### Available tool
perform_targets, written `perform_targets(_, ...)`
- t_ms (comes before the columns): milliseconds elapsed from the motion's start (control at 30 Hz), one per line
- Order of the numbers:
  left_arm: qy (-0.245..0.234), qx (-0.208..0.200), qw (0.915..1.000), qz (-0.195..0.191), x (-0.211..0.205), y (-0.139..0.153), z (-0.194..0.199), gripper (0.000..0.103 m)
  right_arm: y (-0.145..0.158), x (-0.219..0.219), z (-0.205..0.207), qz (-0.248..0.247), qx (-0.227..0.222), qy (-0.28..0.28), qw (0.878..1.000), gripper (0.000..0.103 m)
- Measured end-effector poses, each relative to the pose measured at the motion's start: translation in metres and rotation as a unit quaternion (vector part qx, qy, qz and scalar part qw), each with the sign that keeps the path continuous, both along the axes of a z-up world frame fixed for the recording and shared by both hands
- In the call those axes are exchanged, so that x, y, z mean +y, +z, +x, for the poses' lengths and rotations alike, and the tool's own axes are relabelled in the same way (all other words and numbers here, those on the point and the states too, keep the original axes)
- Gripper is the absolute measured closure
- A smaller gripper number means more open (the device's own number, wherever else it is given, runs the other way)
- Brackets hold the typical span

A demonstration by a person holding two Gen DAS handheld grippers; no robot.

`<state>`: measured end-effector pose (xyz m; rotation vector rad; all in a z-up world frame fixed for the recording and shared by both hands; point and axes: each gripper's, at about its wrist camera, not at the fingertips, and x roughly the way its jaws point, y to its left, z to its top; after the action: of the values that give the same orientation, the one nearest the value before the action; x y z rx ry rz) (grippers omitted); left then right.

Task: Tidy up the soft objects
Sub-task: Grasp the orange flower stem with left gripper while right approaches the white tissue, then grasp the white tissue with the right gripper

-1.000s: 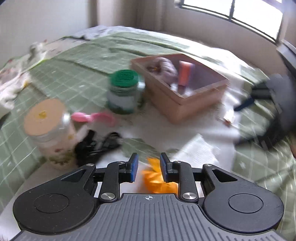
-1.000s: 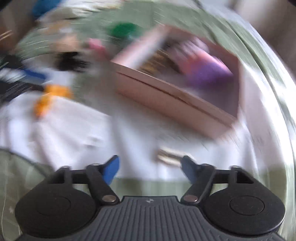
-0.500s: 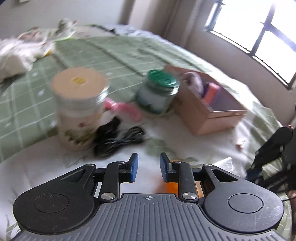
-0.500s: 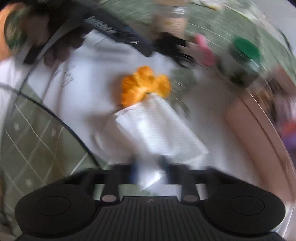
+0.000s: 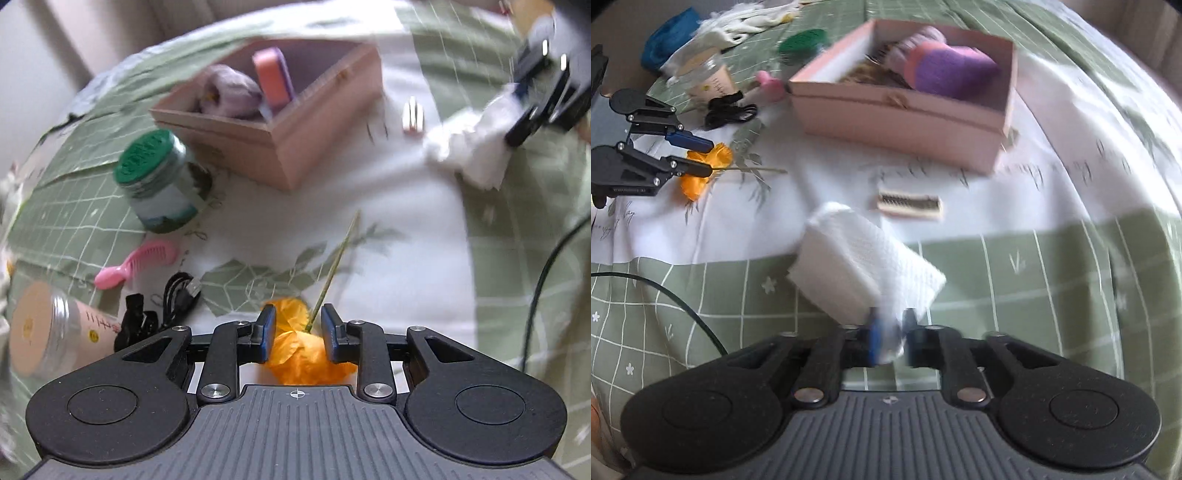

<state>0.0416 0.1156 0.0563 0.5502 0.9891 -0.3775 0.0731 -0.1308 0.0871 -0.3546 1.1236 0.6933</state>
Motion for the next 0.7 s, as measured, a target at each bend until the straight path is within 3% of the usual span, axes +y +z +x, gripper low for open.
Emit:
perform_targets(33, -0.006, 0.003, 0.9999, 0.014, 0.001, -0.004, -0.001, 0.072, -0.001, -0.003, -0.002, 0.000, -0.001, -0.010, 1.000, 0.049)
perform_targets(67, -0.012, 0.005, 0.9997, 0.022, 0.003, -0.007, -0.002, 0.072, -0.006, -0.005, -0.003, 0.001, -0.005, -0.017, 1.000, 0.037)
perform_targets(200, -0.023, 0.008, 0.9995, 0.020, 0.007, -0.011, -0.009, 0.075, -0.011, -0.006, 0.000, 0.004, -0.019, -0.032, 0.999, 0.037)
perform_targets(400, 0.017, 0.006, 0.9997, 0.014, 0.003, -0.011, -0.009, 0.079, -0.010, 0.021, 0.007, 0.017, -0.026, 0.030, 0.999, 0.032)
perform_targets(533, 0.016, -0.022, 0.9992, 0.027, -0.005, -0.013, -0.023, 0.082, -0.019, 0.051, 0.012, -0.010, -0.038, 0.066, 0.997, 0.028)
perform_targets(633, 0.028, -0.022, 0.9993, 0.009, -0.004, -0.010, -0.030, 0.083, -0.032, 0.070, 0.018, -0.040, -0.023, 0.078, 0.996, 0.026)
perform_targets(667, 0.031, -0.016, 0.9993, -0.008, -0.003, -0.007, -0.032, 0.083, -0.030, 0.072, 0.018, -0.038, -0.023, 0.083, 0.996, 0.033)
perform_targets(700, 0.035, -0.011, 0.9990, -0.028, -0.001, -0.002, -0.035, 0.083, -0.026, 0.072, 0.017, -0.032, -0.022, 0.087, 0.995, 0.046)
